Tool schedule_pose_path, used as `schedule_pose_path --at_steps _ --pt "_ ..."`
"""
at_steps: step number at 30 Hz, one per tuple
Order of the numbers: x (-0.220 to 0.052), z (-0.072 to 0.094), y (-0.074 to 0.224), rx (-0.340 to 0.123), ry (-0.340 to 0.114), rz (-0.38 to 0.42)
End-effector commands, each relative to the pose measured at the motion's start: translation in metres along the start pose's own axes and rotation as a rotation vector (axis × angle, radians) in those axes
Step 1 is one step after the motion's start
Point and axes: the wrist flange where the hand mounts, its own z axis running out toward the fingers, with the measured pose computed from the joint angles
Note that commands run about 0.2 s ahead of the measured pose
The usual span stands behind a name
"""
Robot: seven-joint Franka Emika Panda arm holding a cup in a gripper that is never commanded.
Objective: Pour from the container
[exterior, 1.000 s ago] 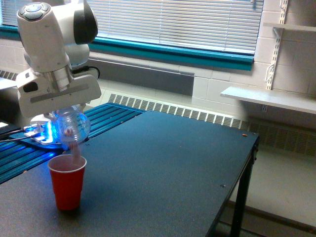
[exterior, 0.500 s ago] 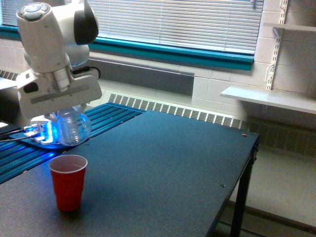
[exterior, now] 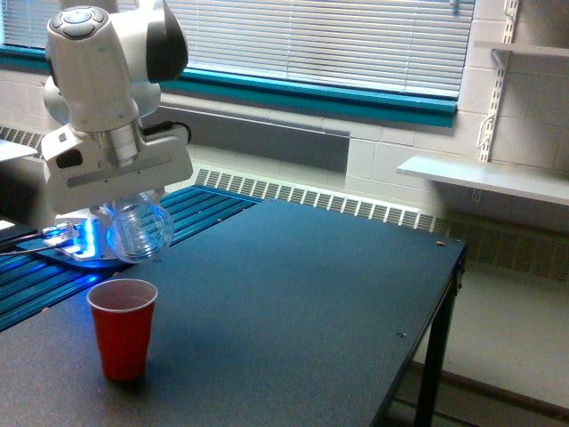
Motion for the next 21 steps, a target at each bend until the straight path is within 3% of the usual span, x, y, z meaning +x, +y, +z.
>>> schedule_pose_path --at_steps 1,21 --pt "0.001 -0.001 -0.008 -0.003 0.009 0.003" --pt "-0.011 -0.002 -0.024 -0.008 0.035 -0.039"
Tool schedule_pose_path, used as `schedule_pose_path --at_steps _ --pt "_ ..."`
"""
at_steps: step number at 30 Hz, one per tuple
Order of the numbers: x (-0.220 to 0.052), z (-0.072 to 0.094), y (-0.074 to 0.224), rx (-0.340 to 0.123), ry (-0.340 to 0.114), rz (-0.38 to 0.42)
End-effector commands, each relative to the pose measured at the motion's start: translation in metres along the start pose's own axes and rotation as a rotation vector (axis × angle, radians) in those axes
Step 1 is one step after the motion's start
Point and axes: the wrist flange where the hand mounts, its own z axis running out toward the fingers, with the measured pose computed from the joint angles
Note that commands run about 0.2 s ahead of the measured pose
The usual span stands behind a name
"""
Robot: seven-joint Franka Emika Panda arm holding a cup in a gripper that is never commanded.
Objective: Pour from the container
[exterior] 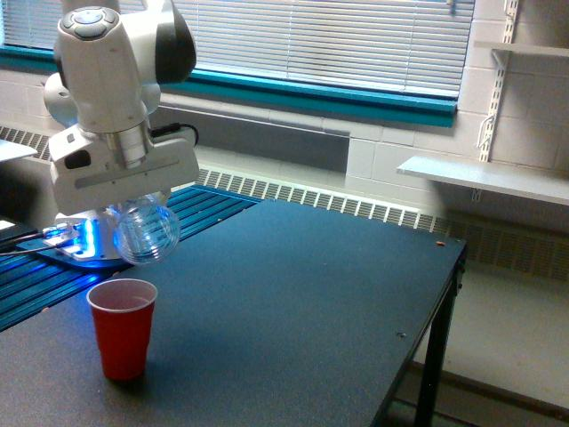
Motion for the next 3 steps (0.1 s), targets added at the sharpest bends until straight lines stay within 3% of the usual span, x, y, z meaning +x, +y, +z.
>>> schedule_pose_path --at_steps 1,3 --pt "-0.0079 -0.0038 -0.0109 0.007 0.023 -0.025" --pt "-0.0088 -0.0044 -0.0104 0.007 0.023 -0.025"
